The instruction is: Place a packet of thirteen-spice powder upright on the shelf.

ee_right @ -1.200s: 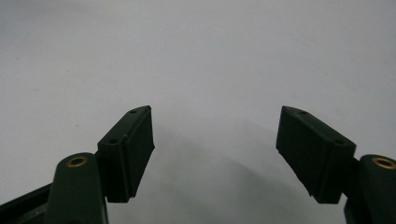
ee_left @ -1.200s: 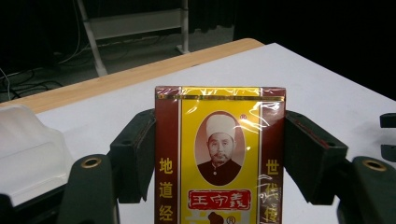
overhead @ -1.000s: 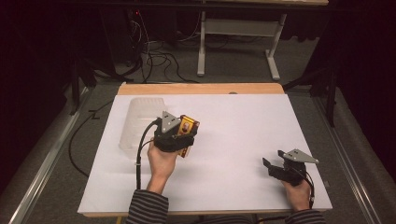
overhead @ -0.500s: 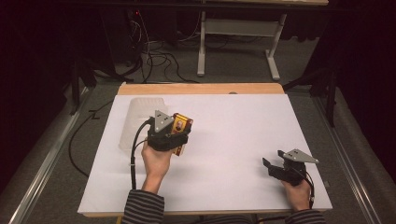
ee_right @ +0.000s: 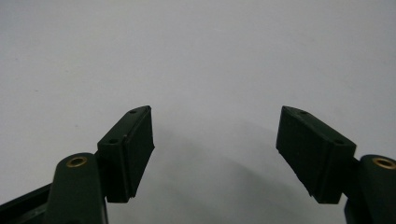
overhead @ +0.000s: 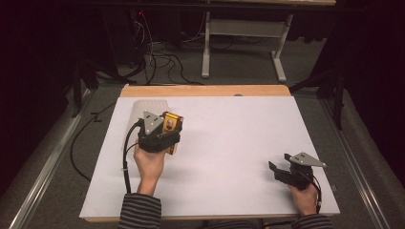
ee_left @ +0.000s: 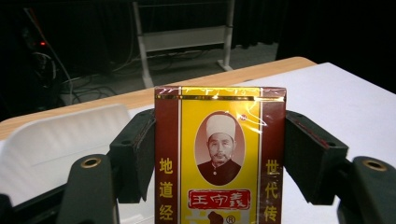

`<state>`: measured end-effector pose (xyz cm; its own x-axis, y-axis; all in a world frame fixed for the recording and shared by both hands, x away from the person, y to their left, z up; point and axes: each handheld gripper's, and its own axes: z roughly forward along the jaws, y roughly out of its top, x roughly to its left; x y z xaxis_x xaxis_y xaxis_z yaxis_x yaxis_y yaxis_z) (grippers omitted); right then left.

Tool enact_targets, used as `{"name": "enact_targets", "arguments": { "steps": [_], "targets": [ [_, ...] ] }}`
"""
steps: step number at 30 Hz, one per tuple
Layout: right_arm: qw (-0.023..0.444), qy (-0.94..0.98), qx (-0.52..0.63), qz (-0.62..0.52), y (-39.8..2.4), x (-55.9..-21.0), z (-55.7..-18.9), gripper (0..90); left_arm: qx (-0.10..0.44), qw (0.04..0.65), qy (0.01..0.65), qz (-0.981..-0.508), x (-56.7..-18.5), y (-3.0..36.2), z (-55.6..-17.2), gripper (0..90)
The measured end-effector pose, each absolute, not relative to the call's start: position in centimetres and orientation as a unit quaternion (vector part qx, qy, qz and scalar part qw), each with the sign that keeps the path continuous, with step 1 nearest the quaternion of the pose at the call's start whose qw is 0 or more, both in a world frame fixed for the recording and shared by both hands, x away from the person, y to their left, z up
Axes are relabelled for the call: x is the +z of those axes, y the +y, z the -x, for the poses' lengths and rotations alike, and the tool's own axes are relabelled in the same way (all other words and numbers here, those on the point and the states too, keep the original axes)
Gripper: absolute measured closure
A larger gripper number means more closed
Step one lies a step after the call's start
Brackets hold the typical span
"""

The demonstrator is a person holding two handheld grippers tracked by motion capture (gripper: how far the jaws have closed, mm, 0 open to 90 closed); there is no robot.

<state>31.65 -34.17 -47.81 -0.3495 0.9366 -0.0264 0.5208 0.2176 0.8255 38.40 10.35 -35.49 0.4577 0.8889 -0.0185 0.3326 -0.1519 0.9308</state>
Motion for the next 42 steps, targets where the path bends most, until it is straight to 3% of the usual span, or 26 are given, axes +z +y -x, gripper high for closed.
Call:
{"name": "enact_targets", "arguments": {
  "steps": [42],
  "targets": [
    [0.281, 0.734, 0.371, -0.495, -34.0, -47.8, -31.7, 27.7, 0.310, 0.452, 0.500, -0.671, -38.5, 14.9, -39.8, 32.9]
  ]
}}
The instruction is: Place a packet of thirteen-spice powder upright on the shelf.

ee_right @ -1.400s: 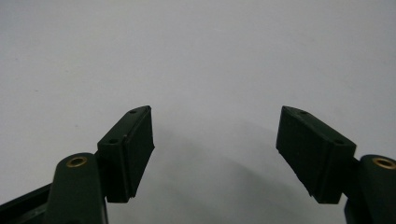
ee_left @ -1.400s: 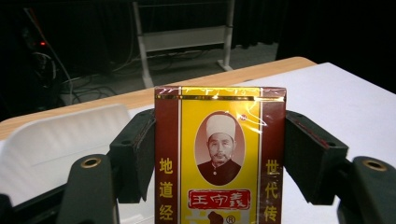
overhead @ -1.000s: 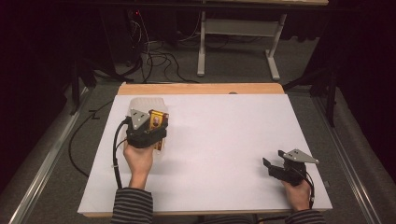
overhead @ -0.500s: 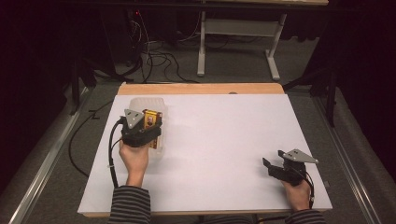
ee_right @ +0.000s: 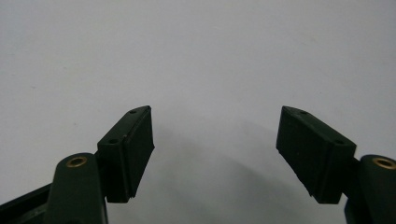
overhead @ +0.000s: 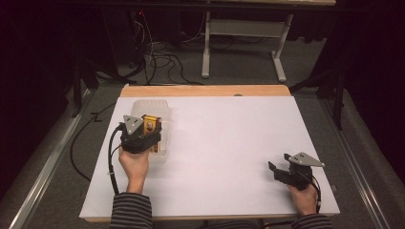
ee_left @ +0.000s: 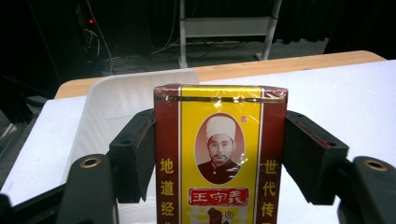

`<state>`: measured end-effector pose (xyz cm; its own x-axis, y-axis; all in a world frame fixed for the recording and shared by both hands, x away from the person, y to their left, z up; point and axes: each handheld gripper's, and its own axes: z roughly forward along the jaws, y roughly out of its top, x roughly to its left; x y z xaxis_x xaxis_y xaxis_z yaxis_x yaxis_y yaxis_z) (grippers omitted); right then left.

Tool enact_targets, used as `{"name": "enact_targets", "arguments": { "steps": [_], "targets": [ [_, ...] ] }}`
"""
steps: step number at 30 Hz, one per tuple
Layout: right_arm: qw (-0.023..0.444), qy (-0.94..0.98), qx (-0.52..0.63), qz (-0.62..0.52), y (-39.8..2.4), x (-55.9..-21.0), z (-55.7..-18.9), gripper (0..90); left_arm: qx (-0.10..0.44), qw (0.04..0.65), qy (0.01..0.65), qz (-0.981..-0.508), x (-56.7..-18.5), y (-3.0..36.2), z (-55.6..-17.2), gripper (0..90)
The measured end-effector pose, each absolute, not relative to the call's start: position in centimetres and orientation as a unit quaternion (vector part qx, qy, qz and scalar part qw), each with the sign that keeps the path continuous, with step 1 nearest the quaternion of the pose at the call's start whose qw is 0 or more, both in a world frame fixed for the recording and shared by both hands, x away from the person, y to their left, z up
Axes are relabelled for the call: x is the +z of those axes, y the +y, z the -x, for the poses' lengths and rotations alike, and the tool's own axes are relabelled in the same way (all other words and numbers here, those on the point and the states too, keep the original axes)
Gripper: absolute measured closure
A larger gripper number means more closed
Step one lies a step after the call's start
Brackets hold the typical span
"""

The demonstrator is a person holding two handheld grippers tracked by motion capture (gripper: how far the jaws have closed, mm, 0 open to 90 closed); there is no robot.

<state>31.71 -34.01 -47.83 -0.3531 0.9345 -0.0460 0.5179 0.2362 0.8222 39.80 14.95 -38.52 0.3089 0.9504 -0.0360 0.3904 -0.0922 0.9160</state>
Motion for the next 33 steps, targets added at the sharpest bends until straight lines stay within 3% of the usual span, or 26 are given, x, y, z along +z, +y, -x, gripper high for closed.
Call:
{"name": "enact_targets", "arguments": {
  "steps": [33],
  "targets": [
    [0.283, 0.731, 0.376, -0.495, -34.1, -47.8, -31.7, 27.4, 0.308, 0.425, 0.515, -0.677, -41.2, 15.8, -38.4, 32.8]
  ]
}}
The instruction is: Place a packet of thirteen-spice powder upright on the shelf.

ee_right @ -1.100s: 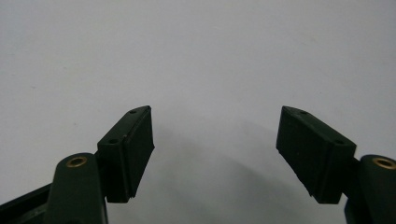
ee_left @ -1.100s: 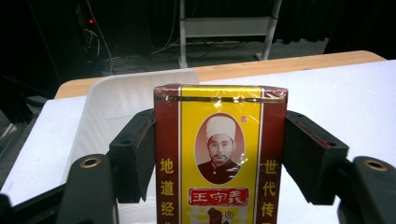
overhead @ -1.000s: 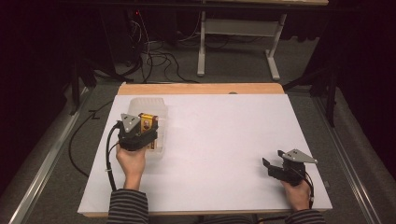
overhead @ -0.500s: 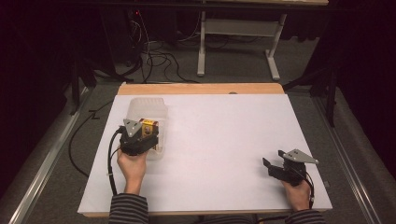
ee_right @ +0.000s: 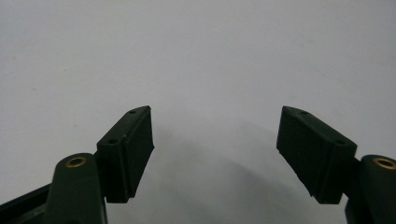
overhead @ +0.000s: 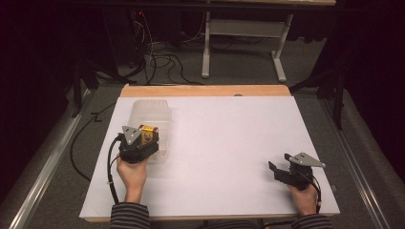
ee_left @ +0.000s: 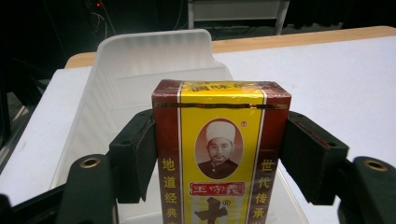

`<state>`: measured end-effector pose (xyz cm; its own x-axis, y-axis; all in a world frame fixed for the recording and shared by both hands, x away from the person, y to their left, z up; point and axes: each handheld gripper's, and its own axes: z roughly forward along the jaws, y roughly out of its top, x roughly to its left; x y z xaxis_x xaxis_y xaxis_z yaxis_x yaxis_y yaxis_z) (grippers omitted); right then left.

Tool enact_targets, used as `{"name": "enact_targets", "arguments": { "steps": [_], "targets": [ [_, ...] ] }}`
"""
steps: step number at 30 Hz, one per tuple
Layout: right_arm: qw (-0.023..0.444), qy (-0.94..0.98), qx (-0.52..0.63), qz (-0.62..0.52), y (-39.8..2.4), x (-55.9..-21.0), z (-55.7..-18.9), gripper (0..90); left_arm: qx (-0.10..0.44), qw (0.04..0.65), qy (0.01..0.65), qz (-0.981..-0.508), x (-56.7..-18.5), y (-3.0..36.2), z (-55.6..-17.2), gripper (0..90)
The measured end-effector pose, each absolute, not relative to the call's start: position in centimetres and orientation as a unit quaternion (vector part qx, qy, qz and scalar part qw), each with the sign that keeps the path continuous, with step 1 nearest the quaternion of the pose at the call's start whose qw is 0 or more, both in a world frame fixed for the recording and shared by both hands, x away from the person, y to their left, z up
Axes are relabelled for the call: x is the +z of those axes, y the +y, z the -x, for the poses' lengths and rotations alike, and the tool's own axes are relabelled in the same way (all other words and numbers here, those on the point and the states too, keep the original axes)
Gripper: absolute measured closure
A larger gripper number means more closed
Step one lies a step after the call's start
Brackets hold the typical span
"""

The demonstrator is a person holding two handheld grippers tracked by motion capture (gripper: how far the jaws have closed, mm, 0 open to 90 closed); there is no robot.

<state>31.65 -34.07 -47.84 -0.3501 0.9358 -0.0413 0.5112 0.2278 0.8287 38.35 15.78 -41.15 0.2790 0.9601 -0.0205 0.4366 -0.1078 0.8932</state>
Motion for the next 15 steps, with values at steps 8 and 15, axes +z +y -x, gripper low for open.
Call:
{"name": "enact_targets", "arguments": {
  "steps": [8, 15],
  "targets": [
    [0.283, 0.731, 0.375, -0.495, -34.07, -47.83, -31.65, 27.4, 0.307, 0.423, 0.517, -0.678, -41.44, 16.00, -38.06, 32.8],
    [0.283, 0.731, 0.376, -0.495, -34.08, -47.83, -31.65, 27.4, 0.305, 0.419, 0.522, -0.678, -41.90, 16.23, -37.86, 32.8]
  ]
}}
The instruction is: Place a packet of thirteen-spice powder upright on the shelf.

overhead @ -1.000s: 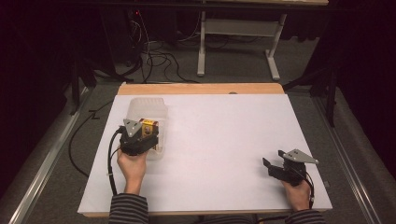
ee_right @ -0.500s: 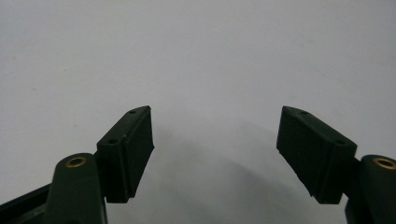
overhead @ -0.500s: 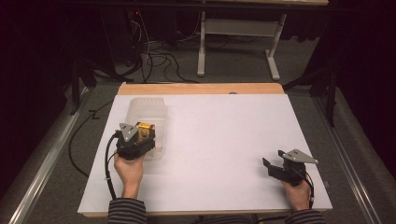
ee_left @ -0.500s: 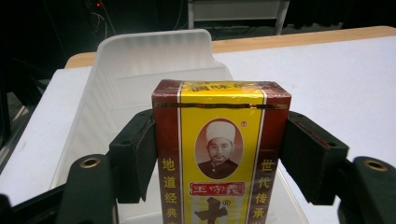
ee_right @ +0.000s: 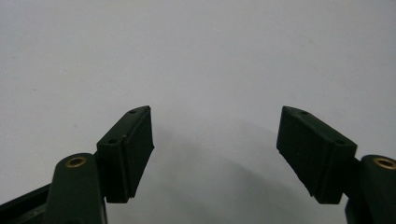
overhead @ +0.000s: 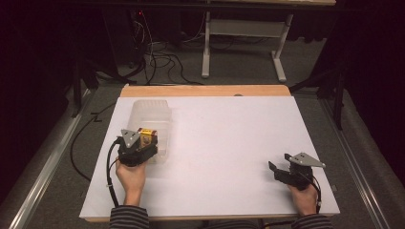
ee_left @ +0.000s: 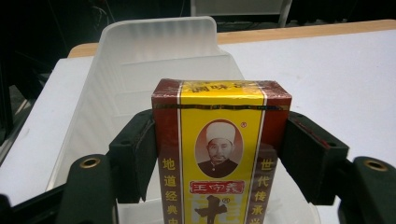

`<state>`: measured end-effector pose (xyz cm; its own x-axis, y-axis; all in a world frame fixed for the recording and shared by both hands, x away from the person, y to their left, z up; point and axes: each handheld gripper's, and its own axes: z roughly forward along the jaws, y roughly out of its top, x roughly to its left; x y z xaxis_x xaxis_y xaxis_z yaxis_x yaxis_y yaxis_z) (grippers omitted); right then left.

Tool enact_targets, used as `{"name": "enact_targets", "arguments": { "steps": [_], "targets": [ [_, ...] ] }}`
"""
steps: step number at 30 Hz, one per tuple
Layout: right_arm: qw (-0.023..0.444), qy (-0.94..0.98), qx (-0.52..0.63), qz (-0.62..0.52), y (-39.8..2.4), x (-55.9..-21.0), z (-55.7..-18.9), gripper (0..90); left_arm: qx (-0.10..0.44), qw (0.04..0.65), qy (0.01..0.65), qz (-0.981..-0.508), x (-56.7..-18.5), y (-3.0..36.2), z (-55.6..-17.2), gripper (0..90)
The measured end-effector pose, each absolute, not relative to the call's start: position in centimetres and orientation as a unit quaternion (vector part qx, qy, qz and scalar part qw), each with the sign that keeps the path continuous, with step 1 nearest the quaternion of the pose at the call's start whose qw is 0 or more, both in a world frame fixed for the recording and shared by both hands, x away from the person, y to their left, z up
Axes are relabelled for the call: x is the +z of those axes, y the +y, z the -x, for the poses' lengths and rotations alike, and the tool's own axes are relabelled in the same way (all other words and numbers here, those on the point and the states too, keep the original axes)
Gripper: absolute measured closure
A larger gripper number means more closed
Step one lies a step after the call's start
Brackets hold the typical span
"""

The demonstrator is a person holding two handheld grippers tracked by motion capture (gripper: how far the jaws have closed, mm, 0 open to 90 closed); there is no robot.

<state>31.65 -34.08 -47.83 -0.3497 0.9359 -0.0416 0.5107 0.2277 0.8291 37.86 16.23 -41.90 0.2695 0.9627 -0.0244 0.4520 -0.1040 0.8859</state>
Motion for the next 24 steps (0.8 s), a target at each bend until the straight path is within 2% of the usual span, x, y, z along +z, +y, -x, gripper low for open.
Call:
{"name": "enact_targets", "arguments": {
  "steps": [24],
  "targets": [
    [0.282, 0.734, 0.372, -0.494, -34.1, -47.8, -31.7, 27.4, 0.313, 0.421, 0.517, -0.676, -42.2, 16.5, -35.9, 32.4]
  ]
}}
